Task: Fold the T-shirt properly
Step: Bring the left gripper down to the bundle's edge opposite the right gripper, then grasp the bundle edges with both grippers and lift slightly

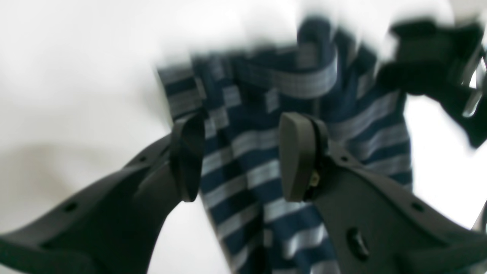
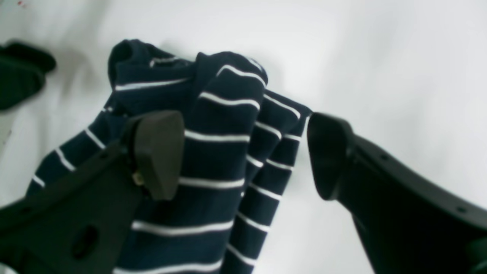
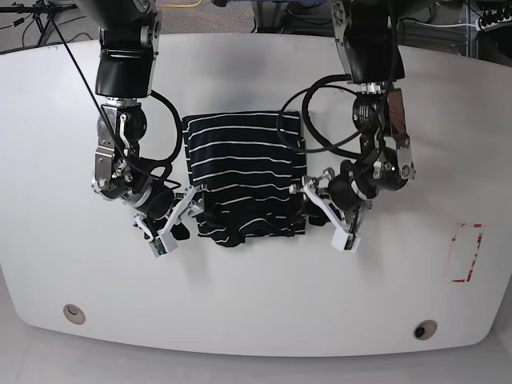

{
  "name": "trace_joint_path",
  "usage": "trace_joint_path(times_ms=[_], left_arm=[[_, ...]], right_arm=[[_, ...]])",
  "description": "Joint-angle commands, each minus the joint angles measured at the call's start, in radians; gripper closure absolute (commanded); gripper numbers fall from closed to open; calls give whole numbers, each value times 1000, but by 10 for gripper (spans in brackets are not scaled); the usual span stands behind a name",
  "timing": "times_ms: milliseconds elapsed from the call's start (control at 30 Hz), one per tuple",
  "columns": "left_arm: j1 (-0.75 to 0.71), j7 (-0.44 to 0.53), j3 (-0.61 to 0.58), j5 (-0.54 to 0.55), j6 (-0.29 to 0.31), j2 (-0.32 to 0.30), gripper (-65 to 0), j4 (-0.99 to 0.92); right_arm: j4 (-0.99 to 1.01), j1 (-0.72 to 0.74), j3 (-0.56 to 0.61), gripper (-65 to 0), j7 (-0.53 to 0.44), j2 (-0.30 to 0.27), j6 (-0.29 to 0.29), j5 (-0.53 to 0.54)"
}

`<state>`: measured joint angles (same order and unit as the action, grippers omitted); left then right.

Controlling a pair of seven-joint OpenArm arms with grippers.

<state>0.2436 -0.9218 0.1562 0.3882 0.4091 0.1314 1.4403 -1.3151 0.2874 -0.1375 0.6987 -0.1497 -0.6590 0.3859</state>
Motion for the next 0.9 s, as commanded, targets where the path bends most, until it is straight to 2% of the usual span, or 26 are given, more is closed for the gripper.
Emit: trace_joint_path(times_ms=[0,67,567,767,867], left_arm=[[56,48,-4,19,-40,0,-300,-39],[82,79,-4,24,-57,-11,-301,-79],[191,246,-11,27,-54,-6,-296,-434],[191,252,-11,27,-52,1,-169,-442],[191,255,-11,27,-52,7,-124,-444]], right_arm=[[38,46,0,-487,-50,-6,-9,23],[70,60,0,-487,-66,-6,-9,25],[113,68,0,-484,-89,22,-9,23],[113,65,0,-477,-89,25,-9,25],[113,65,0,-411,-89,32,-9,23]])
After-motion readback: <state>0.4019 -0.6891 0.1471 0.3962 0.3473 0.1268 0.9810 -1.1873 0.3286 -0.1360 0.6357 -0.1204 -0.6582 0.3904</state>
